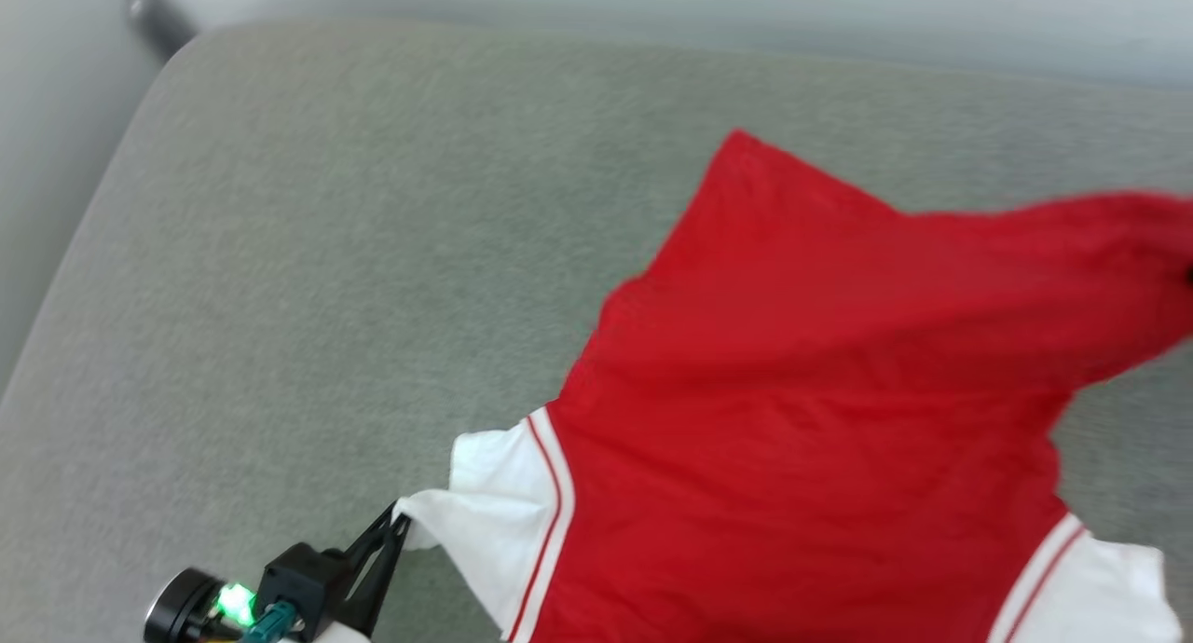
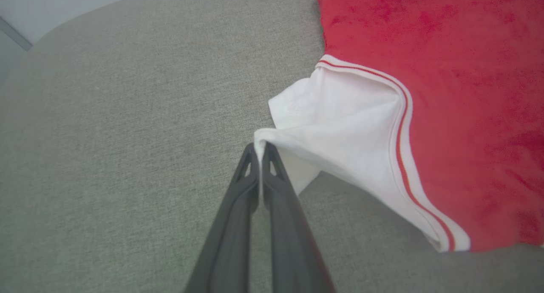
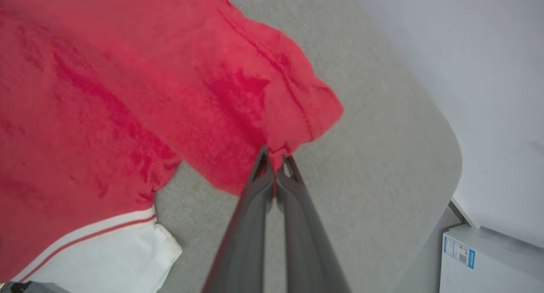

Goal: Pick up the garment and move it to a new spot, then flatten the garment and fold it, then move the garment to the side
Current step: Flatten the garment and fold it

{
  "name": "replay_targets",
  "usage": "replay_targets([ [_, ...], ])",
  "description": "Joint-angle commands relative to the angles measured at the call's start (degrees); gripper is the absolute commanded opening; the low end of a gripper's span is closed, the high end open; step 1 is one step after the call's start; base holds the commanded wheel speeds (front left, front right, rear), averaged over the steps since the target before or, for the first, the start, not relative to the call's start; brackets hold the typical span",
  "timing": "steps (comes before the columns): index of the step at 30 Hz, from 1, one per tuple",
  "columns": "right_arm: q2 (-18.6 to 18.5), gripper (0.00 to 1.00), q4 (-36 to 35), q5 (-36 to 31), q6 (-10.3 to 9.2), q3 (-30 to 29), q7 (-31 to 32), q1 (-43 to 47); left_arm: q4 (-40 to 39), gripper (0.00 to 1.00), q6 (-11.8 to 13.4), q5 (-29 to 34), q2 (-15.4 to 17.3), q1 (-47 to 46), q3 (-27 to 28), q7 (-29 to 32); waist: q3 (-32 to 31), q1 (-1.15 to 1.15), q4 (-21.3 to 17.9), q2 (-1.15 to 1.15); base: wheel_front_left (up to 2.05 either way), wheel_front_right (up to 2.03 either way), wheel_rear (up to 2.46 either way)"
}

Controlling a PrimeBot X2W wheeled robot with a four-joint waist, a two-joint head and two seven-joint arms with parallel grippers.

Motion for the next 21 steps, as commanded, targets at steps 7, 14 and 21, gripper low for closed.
replay_targets([
  [7, -8.22, 0.0, -5.37, 3.83, -0.04, 5.48, -2.11, 11.59, -0.58, 0.0, 1.62, -1.71, 1.92, 4.17, 1.1, -0.5, -5.3, 0.01, -7.19, 0.0, 0.0, 0.0, 0.0],
  [14, -12.73, 0.0, -5.9, 8.34, -0.04, 9.47, -7.98, 26.28, -0.71, 0.0, 1.52, -2.03, 2.29, 5.66, 1.15, -0.55, -6.72, 0.01, -9.14, 0.0, 0.0, 0.0, 0.0],
  [21, -11.55, 0.0, -2.29, 12.62, -0.04, 9.85, -14.49, 38.16, -1.03, 0.0, 1.66, -1.99, 2.59, 6.17, 1.04, -0.63, -6.56, 0.01, -9.8, 0.0, 0.0, 0.0, 0.0],
])
